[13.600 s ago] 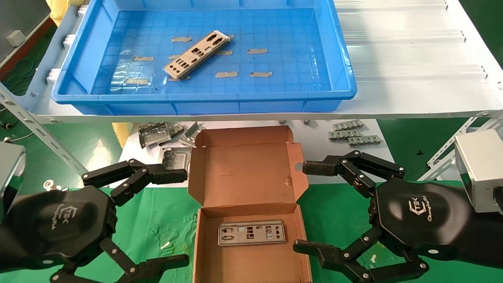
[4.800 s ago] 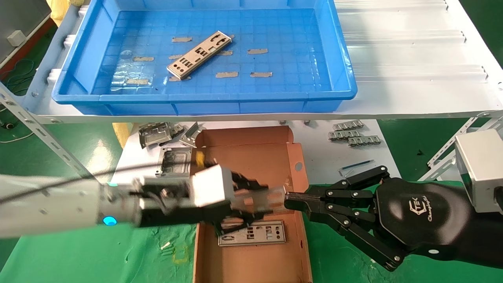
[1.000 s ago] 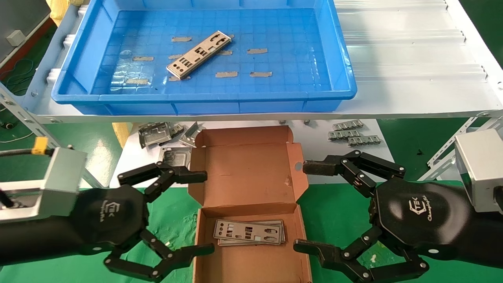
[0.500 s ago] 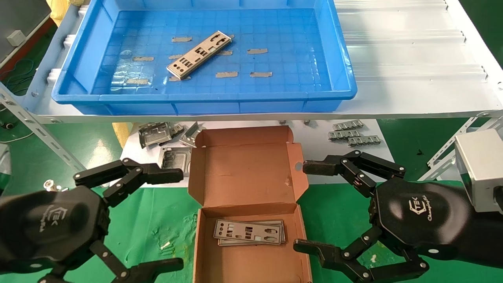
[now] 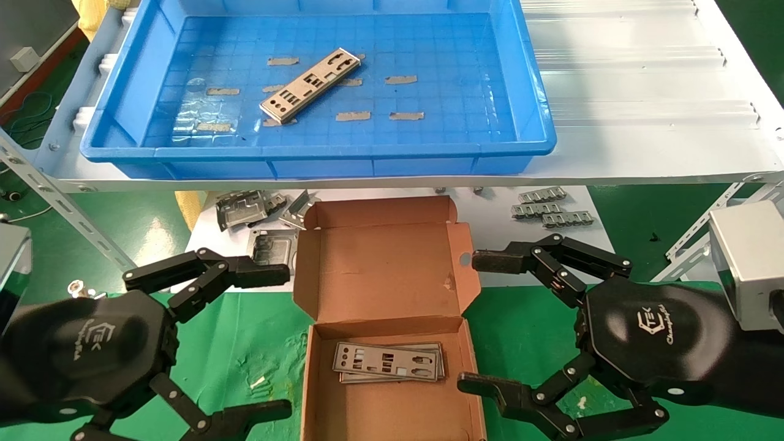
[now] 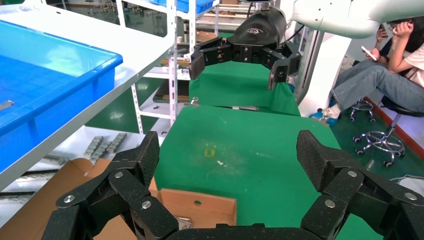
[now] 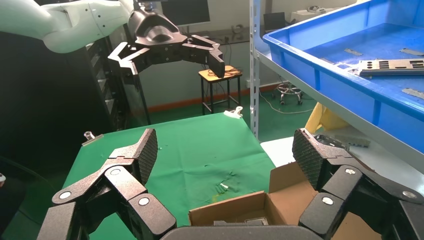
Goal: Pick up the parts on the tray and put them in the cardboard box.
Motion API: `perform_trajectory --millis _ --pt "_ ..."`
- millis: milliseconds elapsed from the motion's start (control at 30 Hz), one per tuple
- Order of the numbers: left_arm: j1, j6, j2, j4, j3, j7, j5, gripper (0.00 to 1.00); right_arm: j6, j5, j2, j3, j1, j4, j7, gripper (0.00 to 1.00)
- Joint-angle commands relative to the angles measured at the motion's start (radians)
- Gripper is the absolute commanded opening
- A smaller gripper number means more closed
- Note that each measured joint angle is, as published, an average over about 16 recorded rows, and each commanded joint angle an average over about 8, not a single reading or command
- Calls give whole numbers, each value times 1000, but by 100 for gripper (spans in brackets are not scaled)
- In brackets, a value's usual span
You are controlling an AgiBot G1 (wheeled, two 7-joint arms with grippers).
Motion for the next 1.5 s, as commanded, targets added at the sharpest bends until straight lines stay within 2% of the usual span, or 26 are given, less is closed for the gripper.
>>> perform_trajectory --millis 33,1500 --pt "-1 -1 1 1 1 1 2 100 0 0 0 0 0 0 0 100" --pt "-4 -4 7 6 5 3 9 100 0 0 0 0 0 0 0 100"
